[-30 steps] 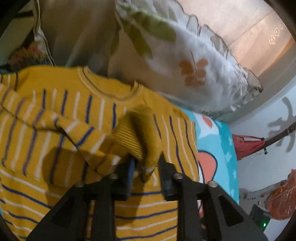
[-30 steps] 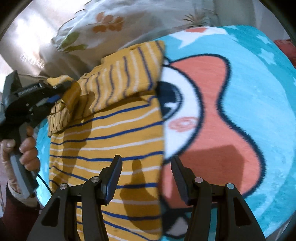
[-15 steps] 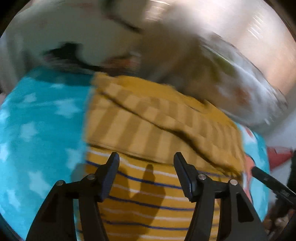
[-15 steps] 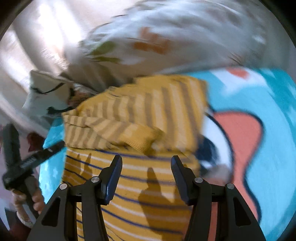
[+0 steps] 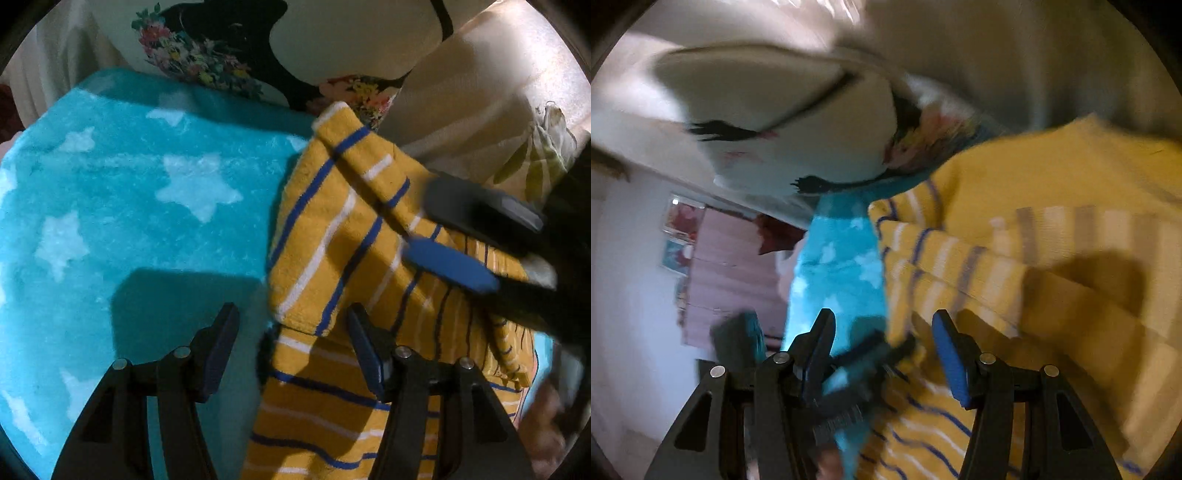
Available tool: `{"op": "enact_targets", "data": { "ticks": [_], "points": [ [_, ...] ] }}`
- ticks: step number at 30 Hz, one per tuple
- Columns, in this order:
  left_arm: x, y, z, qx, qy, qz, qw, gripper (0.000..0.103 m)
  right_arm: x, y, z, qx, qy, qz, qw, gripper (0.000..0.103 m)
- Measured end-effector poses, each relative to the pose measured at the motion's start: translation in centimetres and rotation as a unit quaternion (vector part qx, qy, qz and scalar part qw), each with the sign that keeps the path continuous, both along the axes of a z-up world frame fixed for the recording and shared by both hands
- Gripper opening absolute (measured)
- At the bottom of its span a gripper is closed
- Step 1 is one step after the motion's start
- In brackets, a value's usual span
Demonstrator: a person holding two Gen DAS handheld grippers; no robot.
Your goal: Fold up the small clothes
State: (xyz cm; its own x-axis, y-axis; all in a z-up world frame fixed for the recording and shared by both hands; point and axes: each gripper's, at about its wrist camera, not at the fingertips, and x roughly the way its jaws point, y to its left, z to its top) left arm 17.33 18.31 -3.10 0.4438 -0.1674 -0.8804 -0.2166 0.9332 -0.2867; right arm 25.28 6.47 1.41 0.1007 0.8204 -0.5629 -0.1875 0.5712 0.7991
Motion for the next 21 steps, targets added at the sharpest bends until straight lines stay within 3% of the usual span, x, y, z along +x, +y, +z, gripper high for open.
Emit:
{"op": "enact_targets", "data": {
  "ticks": [4, 9, 13, 16, 18, 21],
  "points": [
    [0.0, 0.2, -0.2, -0.005, -0.006, -0.017, 0.9998, 0.060, 3.0, 2.5, -2.5, -0.010, 0.018, -0.022, 1.000, 0.059],
    [0.1, 1.1, -0.1, -0.012, -0.008, -0.030, 0.9994, 0.060, 6.4, 2.0, -3.3, 0.015, 0.030, -0.106, 0.994, 0.059],
    [0.6, 1.0, -0.2, -0.006, -0.005, -0.044, 0.9990, 0.060, 8.1, -1.2, -4.1, 0.045, 0.052, -0.217, 0.974, 0.059],
    [0.8, 1.1, -0.1, -0.010, 0.001, -0.050, 0.9987, 0.060, 8.2, -3.7, -4.2, 0.043, 0.068, -0.264, 0.961, 0.060],
    [1.1, 1.2, 0.3, -0.016, 0.006, -0.050, 0.9986, 0.060, 7.5, -4.9, -3.0, 0.030, 0.056, -0.261, 0.963, 0.062],
    [0.5, 2.5, 1.6, -0.034, 0.011, -0.045, 0.9984, 0.060, 4.4, -7.6, 0.7, -0.012, 0.003, -0.221, 0.975, 0.064]
  ]
}}
